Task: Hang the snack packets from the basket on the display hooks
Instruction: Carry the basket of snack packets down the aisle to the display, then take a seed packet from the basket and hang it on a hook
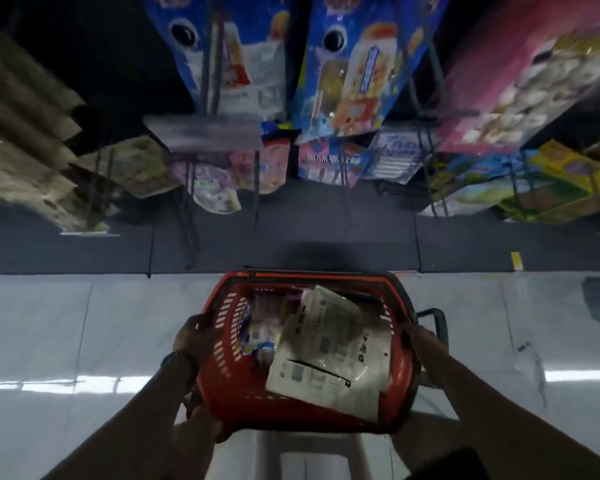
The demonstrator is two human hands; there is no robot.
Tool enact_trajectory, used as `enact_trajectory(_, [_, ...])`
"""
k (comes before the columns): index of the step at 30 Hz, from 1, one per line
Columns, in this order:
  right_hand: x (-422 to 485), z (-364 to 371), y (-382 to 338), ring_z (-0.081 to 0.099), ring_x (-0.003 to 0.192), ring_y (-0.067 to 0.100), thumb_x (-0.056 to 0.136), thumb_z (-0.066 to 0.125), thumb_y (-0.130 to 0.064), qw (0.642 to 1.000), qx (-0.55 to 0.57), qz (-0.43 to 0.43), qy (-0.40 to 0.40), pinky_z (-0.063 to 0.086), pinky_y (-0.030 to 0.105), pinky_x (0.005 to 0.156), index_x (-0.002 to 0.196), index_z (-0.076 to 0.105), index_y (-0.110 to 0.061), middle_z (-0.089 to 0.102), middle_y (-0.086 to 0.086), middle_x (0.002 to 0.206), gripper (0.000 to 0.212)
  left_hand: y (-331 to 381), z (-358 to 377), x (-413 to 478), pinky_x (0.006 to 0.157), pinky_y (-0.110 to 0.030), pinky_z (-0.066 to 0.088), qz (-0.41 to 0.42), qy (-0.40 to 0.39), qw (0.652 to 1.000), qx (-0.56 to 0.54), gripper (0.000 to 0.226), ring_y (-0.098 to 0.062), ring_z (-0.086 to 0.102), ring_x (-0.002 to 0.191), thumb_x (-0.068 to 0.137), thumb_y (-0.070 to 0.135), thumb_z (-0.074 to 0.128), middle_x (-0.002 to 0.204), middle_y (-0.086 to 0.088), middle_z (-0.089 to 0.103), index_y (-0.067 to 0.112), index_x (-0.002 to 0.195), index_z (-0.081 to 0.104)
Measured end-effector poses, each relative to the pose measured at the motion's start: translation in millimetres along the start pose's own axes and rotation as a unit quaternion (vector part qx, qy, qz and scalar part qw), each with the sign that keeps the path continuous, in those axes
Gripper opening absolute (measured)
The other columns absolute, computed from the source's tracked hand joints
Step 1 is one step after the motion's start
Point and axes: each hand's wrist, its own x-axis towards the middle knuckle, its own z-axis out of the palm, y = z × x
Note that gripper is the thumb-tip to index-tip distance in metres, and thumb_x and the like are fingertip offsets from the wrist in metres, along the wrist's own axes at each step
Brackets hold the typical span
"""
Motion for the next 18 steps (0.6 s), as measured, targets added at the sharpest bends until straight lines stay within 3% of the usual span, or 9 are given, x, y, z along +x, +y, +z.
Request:
enact_trajectory(4, [37, 10, 29, 0.076, 0.097, 0.04, 0.083, 0.077, -0.041, 0.999, -0.037, 0.004, -0.007, 0.062, 0.05, 0.093, 0.117, 0.075, -0.008, 0.079, 0.019, 0.102, 0.047, -17, 22, 18, 0.098, -0.055, 0.056, 0.019, -0.016, 0.998, 0.052, 0.079, -0.042, 0.068, 0.109, 0.064, 0.047, 0.066, 0.124, -0.018, 0.072, 0.021, 0.138, 0.061])
enact_trajectory(8, [47, 22, 50, 0.072, 0.086, 0.035, 0.068, 0.076, -0.055, 0.999, -0.04, -0.02, 0.013, 0.057, 0.041, 0.077, 0.114, 0.074, -0.006, 0.075, 0.014, 0.092, 0.068, -39, 40, 22, 0.097, -0.056, 0.058, 0.023, -0.012, 0.996, 0.087, 0.075, -0.042, 0.07, 0.106, 0.067, 0.051, 0.066, 0.117, -0.018, 0.074, 0.016, 0.133, 0.065])
enact_trajectory(9, [49, 25, 53, 0.071, 0.089, 0.034, 0.068, 0.077, -0.058, 0.998, -0.053, -0.039, 0.024, 0.058, 0.041, 0.079, 0.119, 0.073, -0.009, 0.075, 0.012, 0.096, 0.071, -43, 44, 21, 0.098, -0.056, 0.057, 0.03, 0.001, 0.995, 0.091, 0.078, -0.042, 0.069, 0.106, 0.066, 0.051, 0.065, 0.119, -0.019, 0.073, 0.014, 0.134, 0.064])
enact_trajectory(12, [59, 35, 58, 0.069, 0.108, 0.038, 0.082, 0.074, -0.06, 0.99, -0.113, -0.068, 0.04, 0.059, 0.047, 0.096, 0.135, 0.065, -0.01, 0.072, 0.017, 0.122, 0.073, -44, 62, 21, 0.108, -0.06, 0.048, 0.022, 0.039, 0.991, 0.127, 0.1, -0.049, 0.056, 0.125, 0.065, 0.059, 0.067, 0.142, -0.027, 0.053, 0.008, 0.148, 0.044])
enact_trajectory(14, [61, 41, 50, 0.068, 0.116, 0.038, 0.091, 0.065, -0.061, 0.983, -0.158, -0.09, 0.039, 0.057, 0.044, 0.099, 0.139, 0.063, -0.01, 0.07, 0.019, 0.131, 0.07, -29, 75, 20, 0.115, -0.06, 0.039, 0.026, 0.076, 0.989, 0.121, 0.11, -0.052, 0.044, 0.137, 0.077, 0.061, 0.075, 0.155, -0.028, 0.036, 0.01, 0.16, 0.023])
enact_trajectory(16, [51, 44, 38, 0.065, 0.123, 0.038, 0.095, 0.058, -0.065, 0.964, -0.218, -0.134, 0.074, 0.054, 0.04, 0.101, 0.139, 0.064, -0.008, 0.066, 0.021, 0.137, 0.073, -17, 82, 12, 0.12, -0.056, 0.033, 0.114, 0.144, 0.968, 0.171, 0.108, -0.049, 0.036, 0.144, 0.083, 0.053, 0.077, 0.16, -0.025, 0.029, 0.015, 0.163, 0.016])
enact_trajectory(18, [27, 46, 40, 0.056, 0.133, 0.041, 0.089, 0.062, -0.068, 0.933, -0.281, -0.162, 0.157, 0.051, 0.045, 0.109, 0.144, 0.057, -0.005, 0.055, 0.024, 0.147, 0.083, -18, 85, -10, 0.119, -0.052, 0.036, 0.247, 0.167, 0.926, 0.233, 0.086, -0.043, 0.042, 0.142, 0.084, 0.048, 0.075, 0.156, -0.02, 0.041, 0.018, 0.155, 0.038])
